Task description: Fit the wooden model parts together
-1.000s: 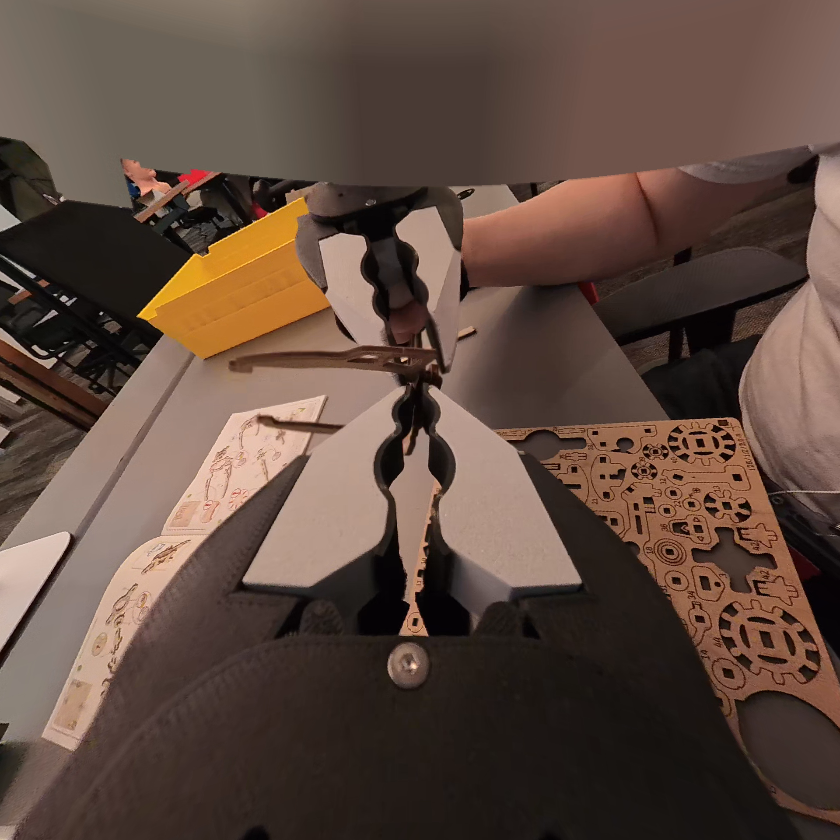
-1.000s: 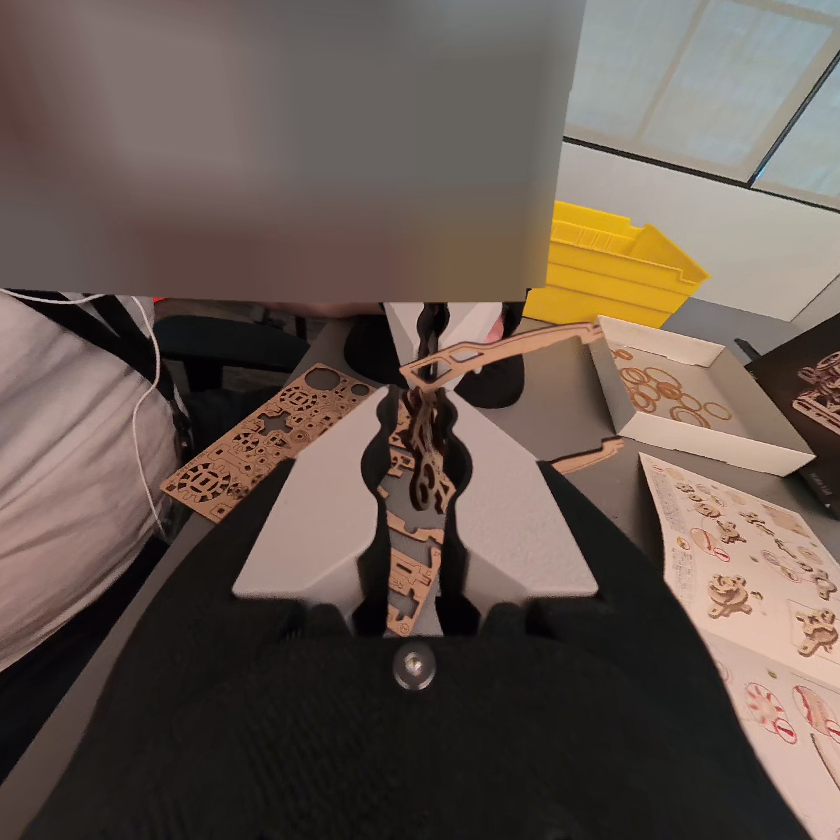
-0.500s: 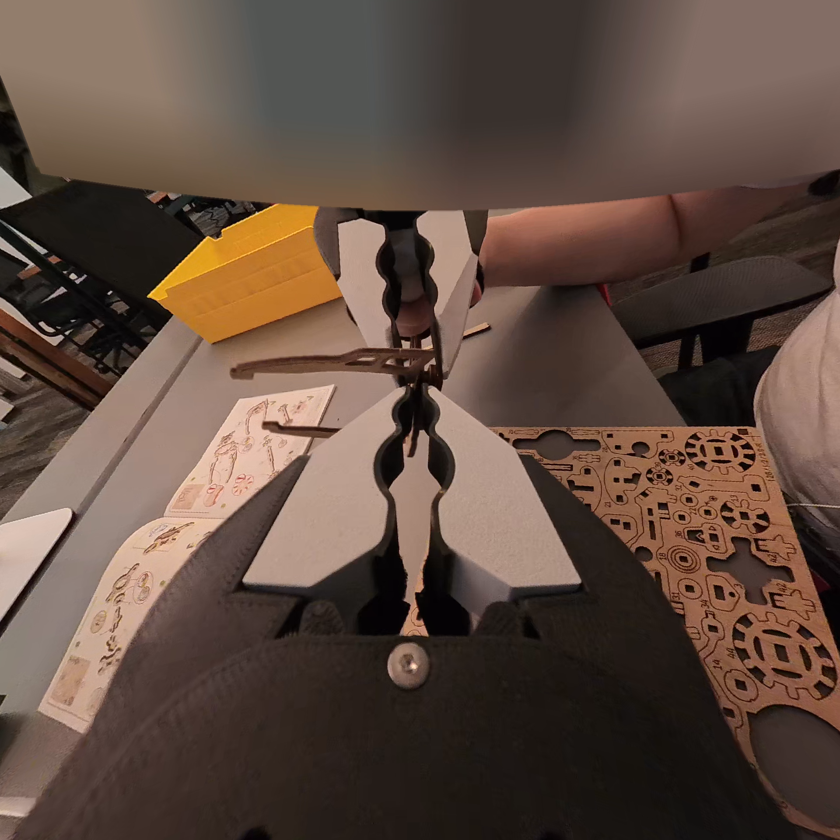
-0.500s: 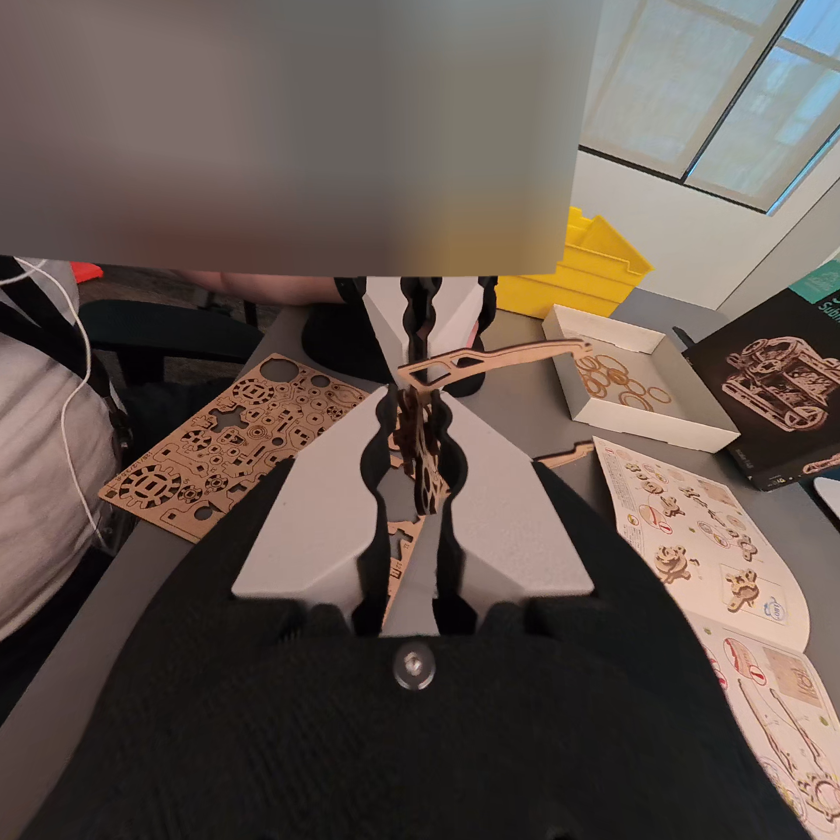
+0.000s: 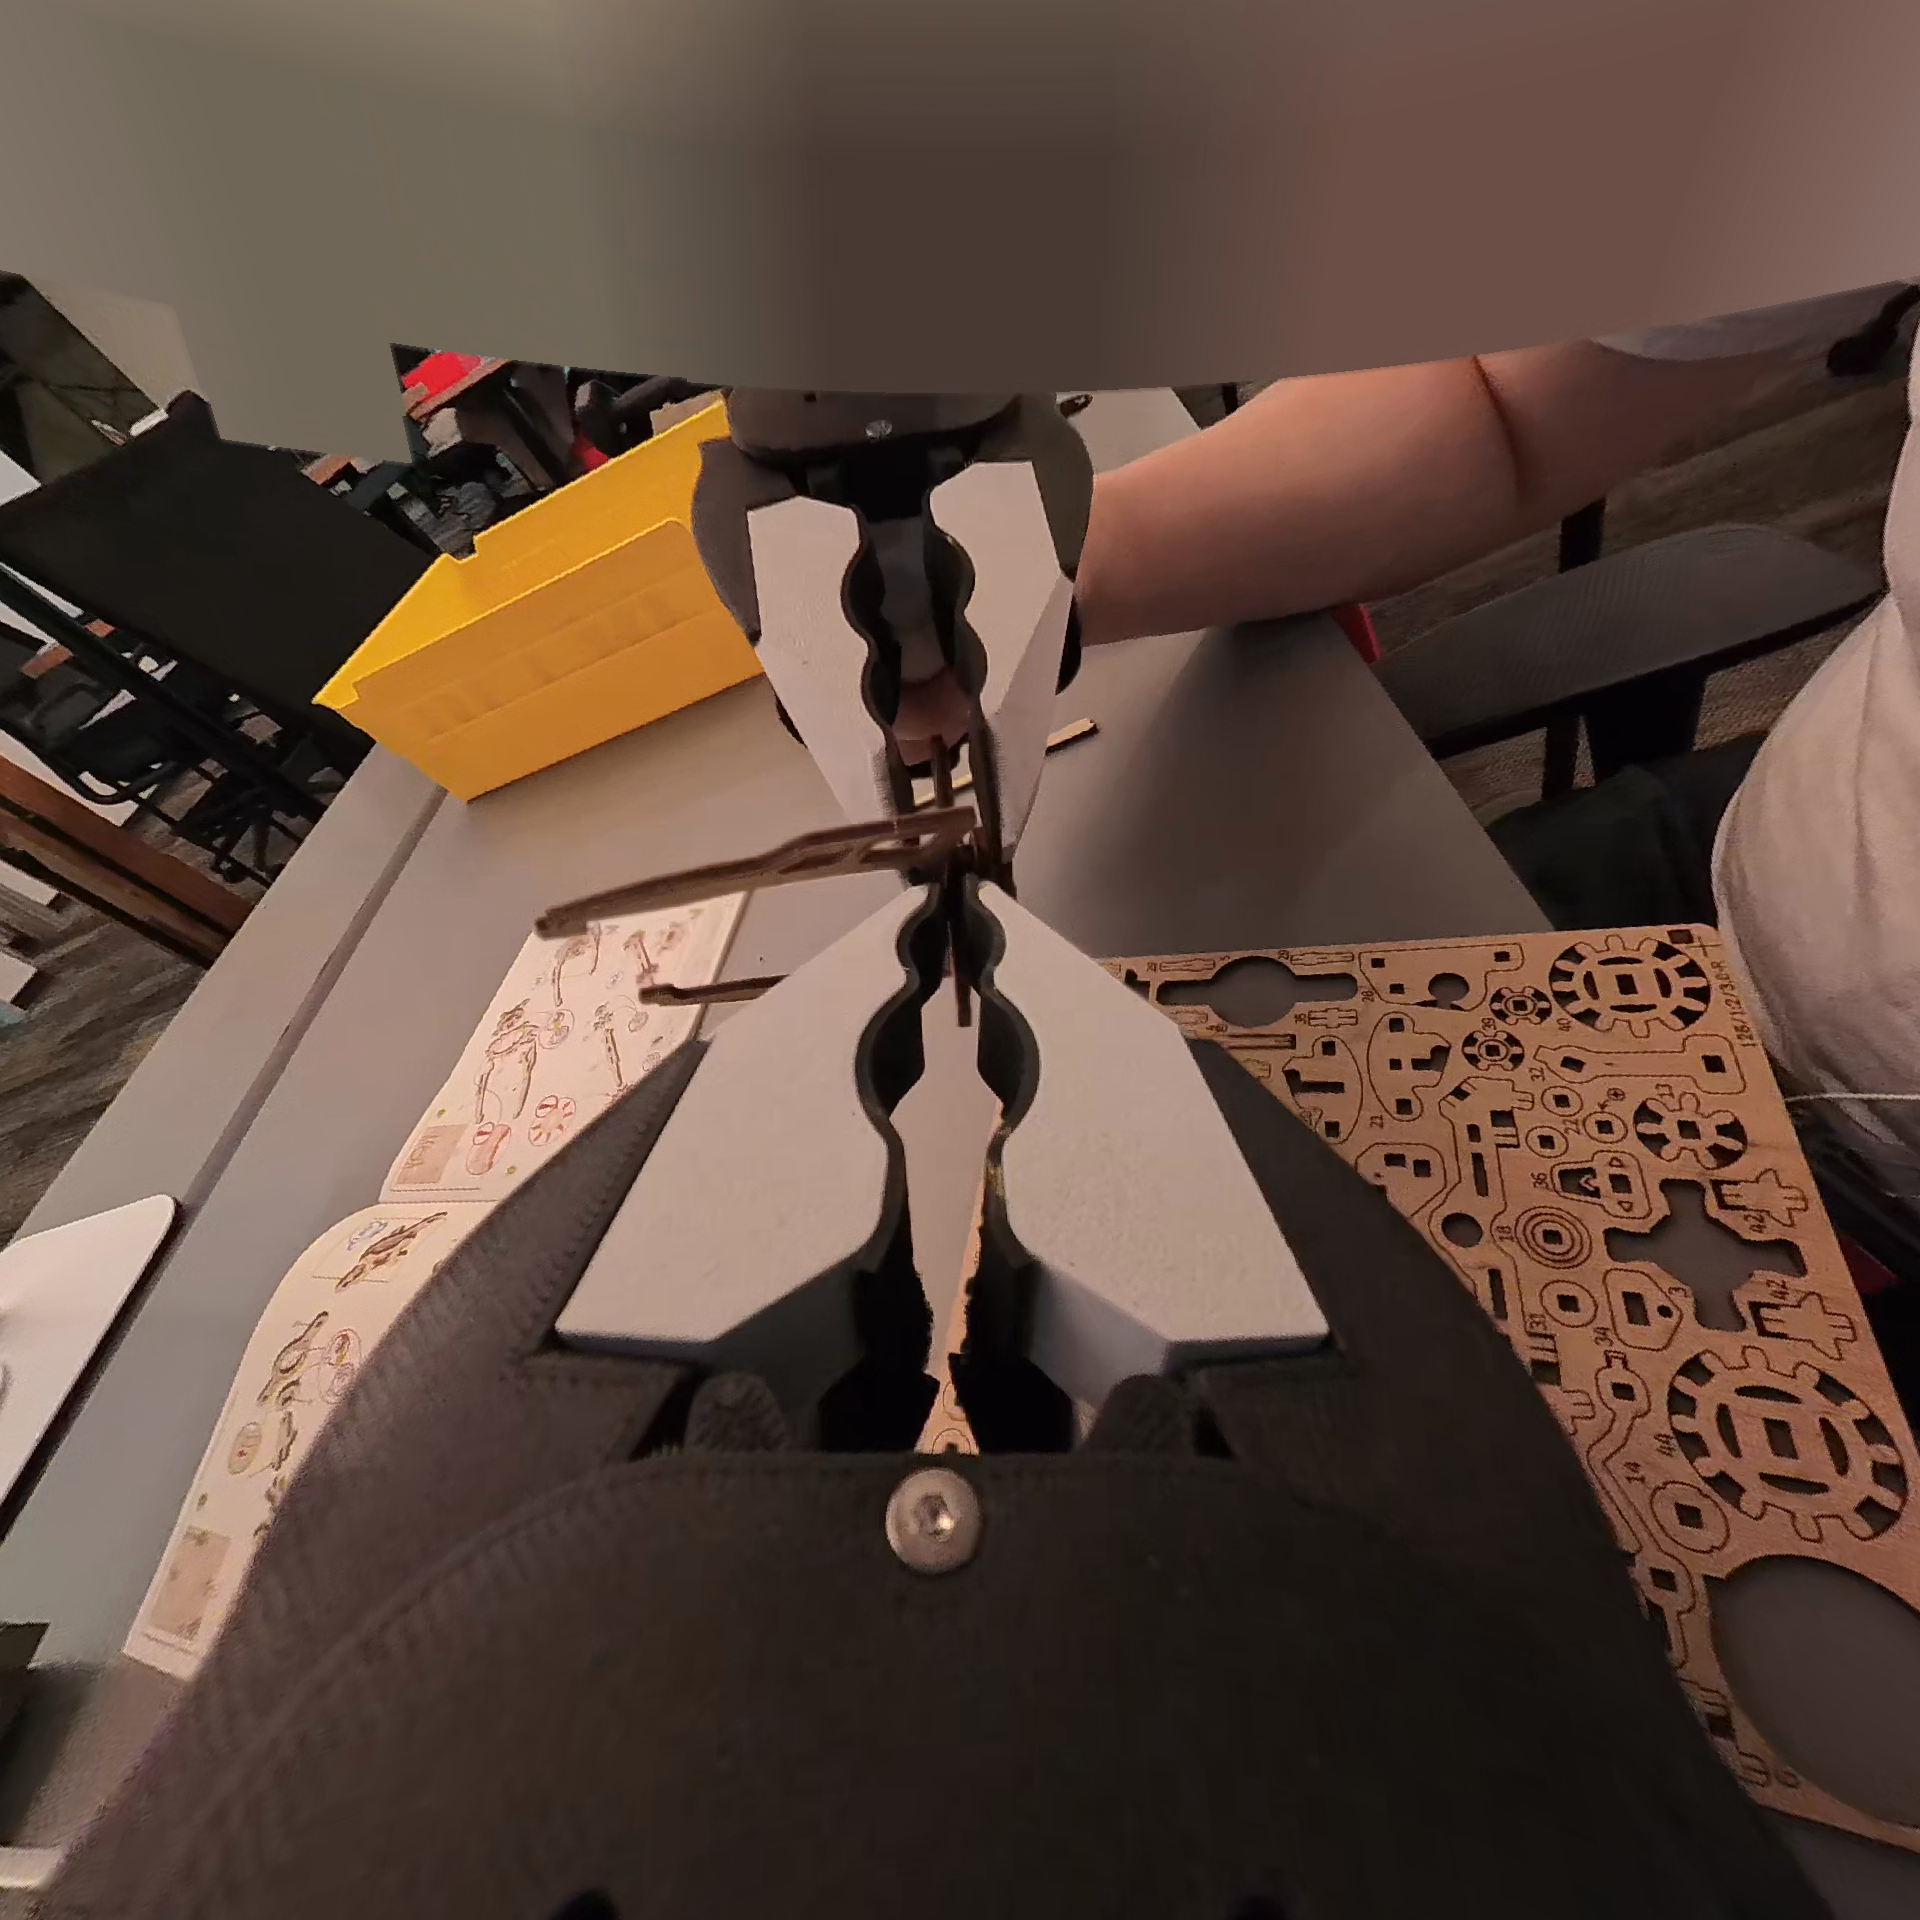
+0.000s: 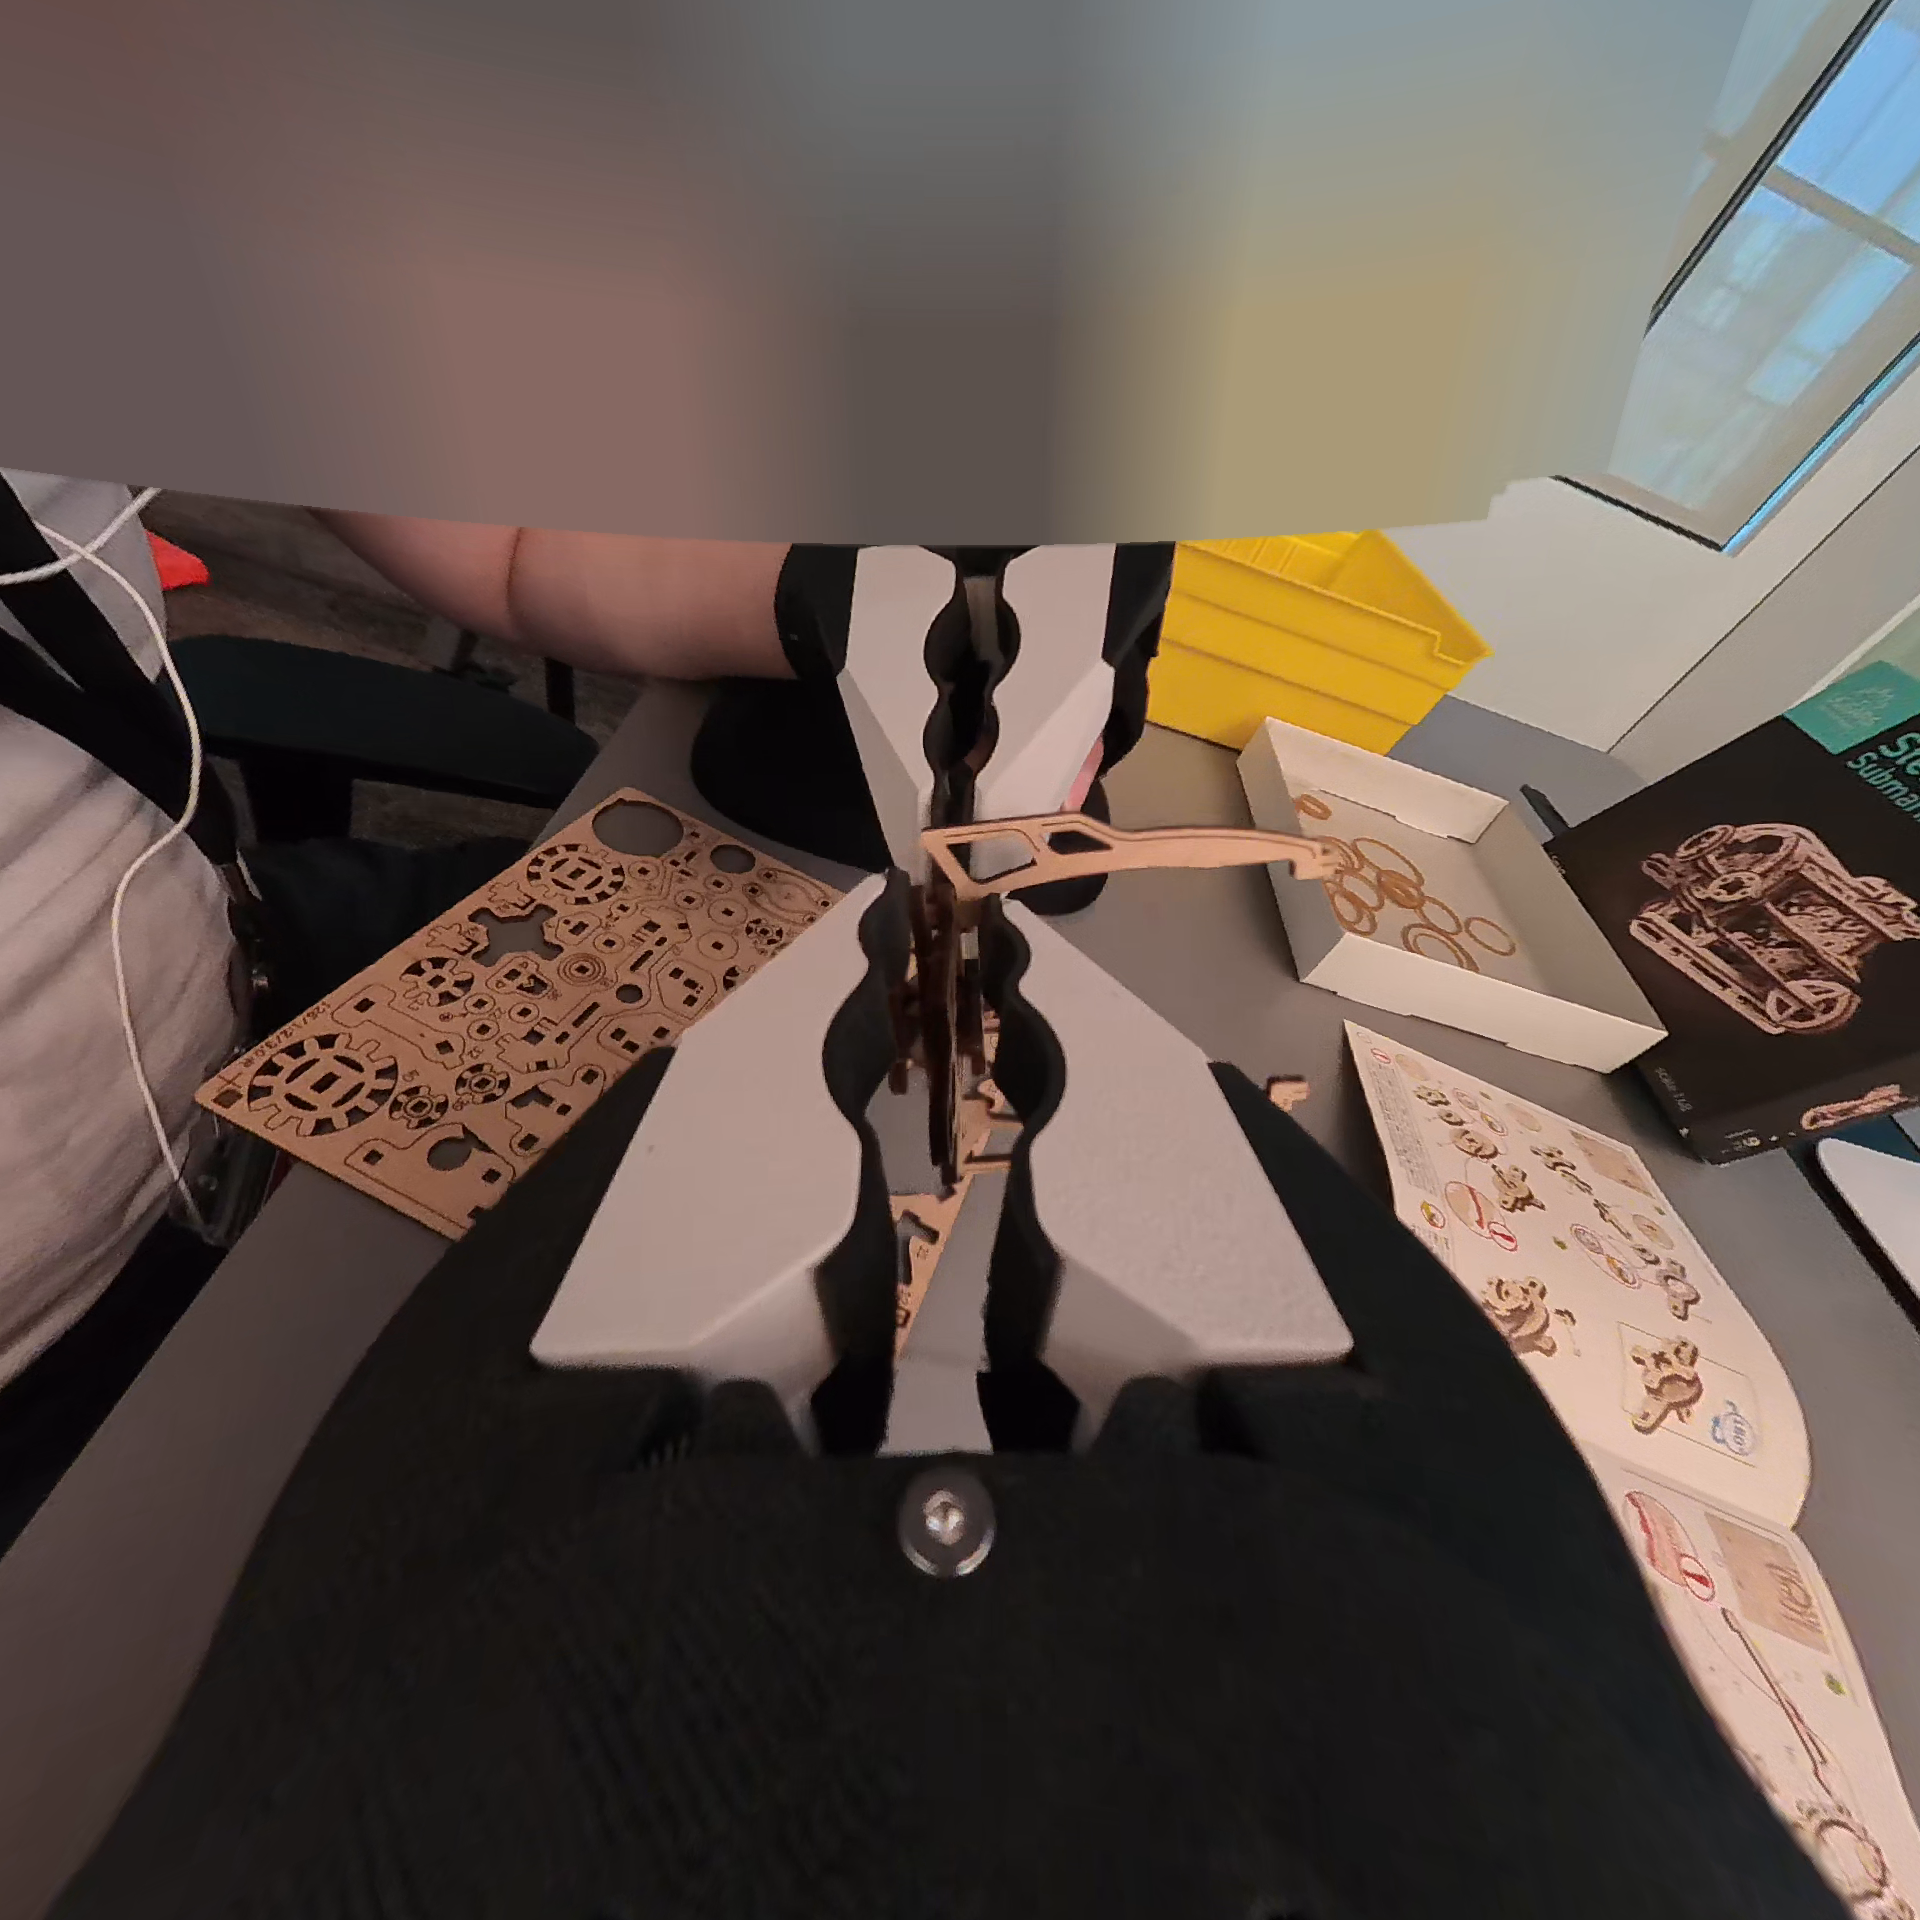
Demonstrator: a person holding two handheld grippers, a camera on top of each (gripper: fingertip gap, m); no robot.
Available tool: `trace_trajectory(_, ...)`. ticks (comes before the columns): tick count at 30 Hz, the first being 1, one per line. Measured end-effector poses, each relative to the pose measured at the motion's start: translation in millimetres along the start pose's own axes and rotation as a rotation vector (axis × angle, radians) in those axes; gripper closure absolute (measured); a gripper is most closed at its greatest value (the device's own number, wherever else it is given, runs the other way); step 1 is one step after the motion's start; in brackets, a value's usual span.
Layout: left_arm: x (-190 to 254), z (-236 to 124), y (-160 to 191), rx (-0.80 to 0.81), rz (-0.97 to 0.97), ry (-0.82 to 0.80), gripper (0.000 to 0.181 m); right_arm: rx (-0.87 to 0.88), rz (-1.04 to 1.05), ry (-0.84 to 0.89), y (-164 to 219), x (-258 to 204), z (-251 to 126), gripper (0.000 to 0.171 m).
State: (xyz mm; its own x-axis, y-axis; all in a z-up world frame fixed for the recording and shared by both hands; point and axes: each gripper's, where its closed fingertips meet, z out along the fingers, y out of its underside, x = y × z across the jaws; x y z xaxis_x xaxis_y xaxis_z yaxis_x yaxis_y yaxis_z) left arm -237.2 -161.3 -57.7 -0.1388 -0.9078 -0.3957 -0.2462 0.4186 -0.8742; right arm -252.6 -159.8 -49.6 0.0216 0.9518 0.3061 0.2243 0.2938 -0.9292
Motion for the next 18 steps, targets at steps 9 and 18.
trace_trajectory(9,2.8,-0.1,1.4,-0.005,0.008,0.017,0.181,0.009,-0.034,0.012,0.2,-1.5,1.5,0.161)
trace_trajectory(18,-0.1,-3.3,-1.9,0.017,0.025,-0.003,0.181,0.095,0.119,-0.089,-4.3,-2.2,0.9,0.159)
